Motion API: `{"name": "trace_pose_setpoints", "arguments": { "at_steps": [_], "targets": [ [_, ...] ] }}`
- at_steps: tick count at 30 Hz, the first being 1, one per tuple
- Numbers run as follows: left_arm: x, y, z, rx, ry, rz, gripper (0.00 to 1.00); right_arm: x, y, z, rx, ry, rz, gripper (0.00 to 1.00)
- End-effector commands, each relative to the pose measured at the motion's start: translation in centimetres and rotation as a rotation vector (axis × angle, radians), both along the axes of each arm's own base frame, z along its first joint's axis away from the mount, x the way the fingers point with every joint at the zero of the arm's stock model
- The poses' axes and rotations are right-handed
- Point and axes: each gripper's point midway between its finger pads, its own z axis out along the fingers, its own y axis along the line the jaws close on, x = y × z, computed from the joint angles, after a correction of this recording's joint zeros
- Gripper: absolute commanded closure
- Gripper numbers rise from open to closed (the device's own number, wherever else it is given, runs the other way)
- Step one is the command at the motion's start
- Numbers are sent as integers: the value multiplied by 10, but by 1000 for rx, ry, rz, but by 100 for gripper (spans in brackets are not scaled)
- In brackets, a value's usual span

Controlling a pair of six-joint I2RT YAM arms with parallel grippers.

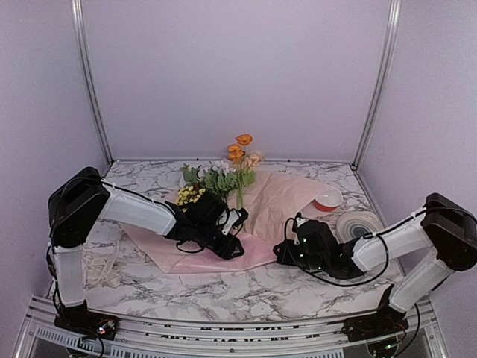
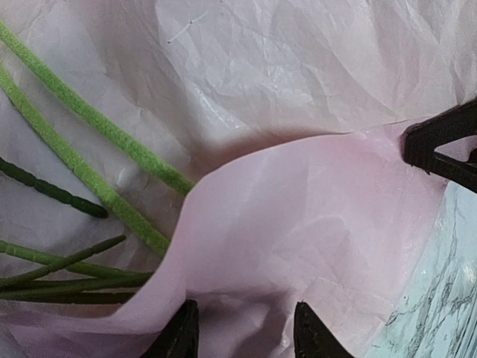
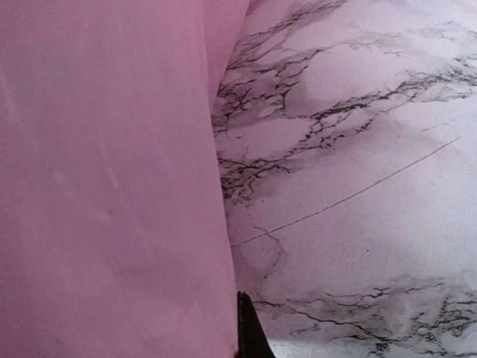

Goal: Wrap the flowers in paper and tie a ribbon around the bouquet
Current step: Pick up the right corner of the flattened wrapping paper from the center of the board, then fold the right corner of the flattened wrapping paper into a 1/4-folded wrapping paper.

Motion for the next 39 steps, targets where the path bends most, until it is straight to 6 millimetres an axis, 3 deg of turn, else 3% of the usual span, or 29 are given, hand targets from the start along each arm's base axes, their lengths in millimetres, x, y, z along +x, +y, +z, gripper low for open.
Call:
{"name": "trace_pose_setpoints", "arguments": {
  "at_steps": [1, 6, 10, 16, 21, 29, 39],
  "targets": [
    [-4, 25, -26, 101, 61, 46, 56, 8, -3, 14, -52, -34, -29, 100],
    [5, 24, -19, 110, 42, 86, 52, 9, -7, 15, -143, -43, -22, 100],
    [11, 21, 3, 78, 0, 93, 43, 11, -9, 16, -175, -53, -18, 100],
    [23, 41, 11, 174, -65, 154, 41, 13, -12, 14, -235, -42, -19, 100],
    [27, 48, -9, 225, -34, 171, 41, 16, -8, 21, -281, -74, 27, 100],
    [30, 39, -22, 196, 40, 162, 41, 24, -2, 34, -385, -118, 67, 100],
    [30, 42, -39, 204, 102, 176, 41, 30, 33, 60, -505, -235, 207, 100]
  ]
}}
